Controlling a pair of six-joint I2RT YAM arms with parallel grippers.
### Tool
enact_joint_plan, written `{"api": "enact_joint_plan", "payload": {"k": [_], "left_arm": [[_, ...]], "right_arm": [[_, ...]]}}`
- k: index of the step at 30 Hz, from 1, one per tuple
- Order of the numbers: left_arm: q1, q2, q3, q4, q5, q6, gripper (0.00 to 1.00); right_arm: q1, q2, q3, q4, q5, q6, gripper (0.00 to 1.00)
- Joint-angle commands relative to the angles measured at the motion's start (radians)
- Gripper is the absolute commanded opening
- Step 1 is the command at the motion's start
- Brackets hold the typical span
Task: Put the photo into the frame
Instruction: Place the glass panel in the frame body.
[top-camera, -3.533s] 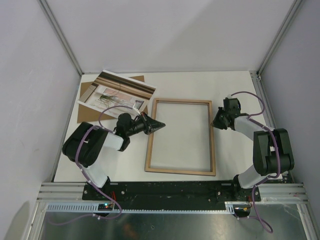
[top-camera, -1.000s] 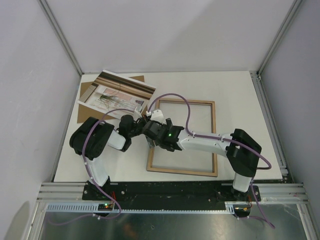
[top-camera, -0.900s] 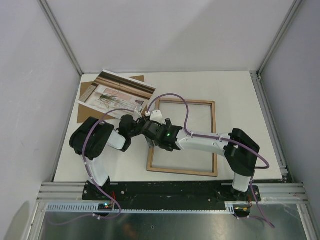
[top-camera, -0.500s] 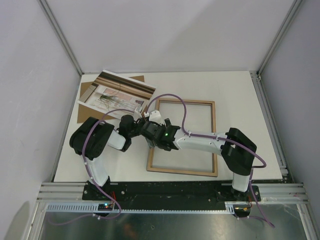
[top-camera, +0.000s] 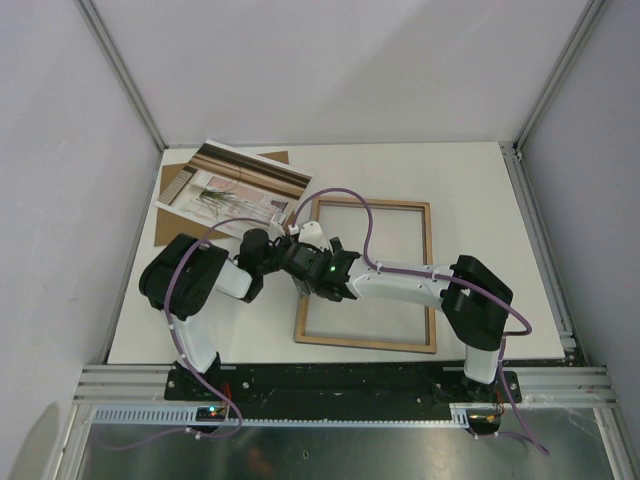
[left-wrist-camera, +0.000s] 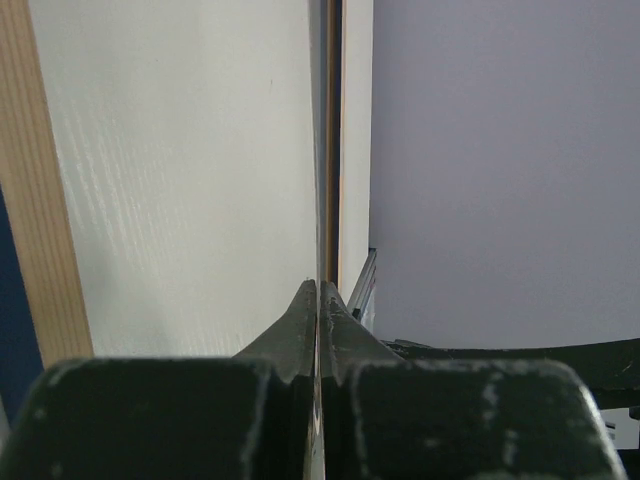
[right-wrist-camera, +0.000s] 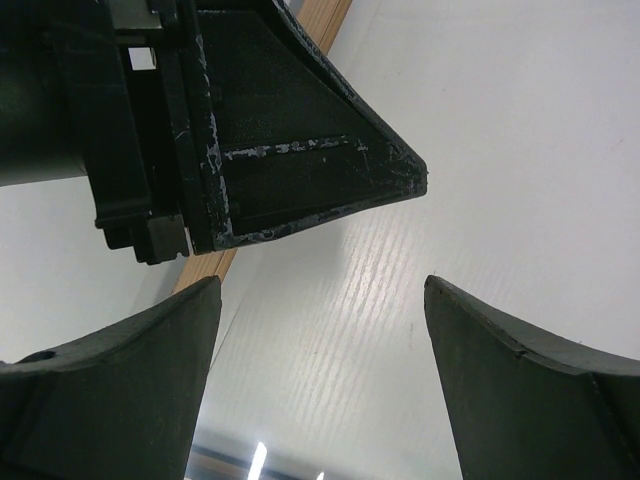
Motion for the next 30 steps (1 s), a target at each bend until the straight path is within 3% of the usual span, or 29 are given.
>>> {"api": "enact_joint_plan", "payload": {"k": [1,20,30], "left_arm": [[0.001,-0.022,0.038,0.016,0.025,0.035,0.03],[0.046,-0.07,0.055,-0.12,0.021,0.113,0.43],[0.071,-0.111,0.052,-0.181,0.014,0.149,0.58]], "right_arm": [[-0.007,0.007,0.039,-0.015,0.03,0.021,0.86],[-0.022,0.009,0.038,-0.008,0.012,0.016,0.86],[-0.028,0.012,0.038,-0.009,0.007,0.015,0.86]]}}
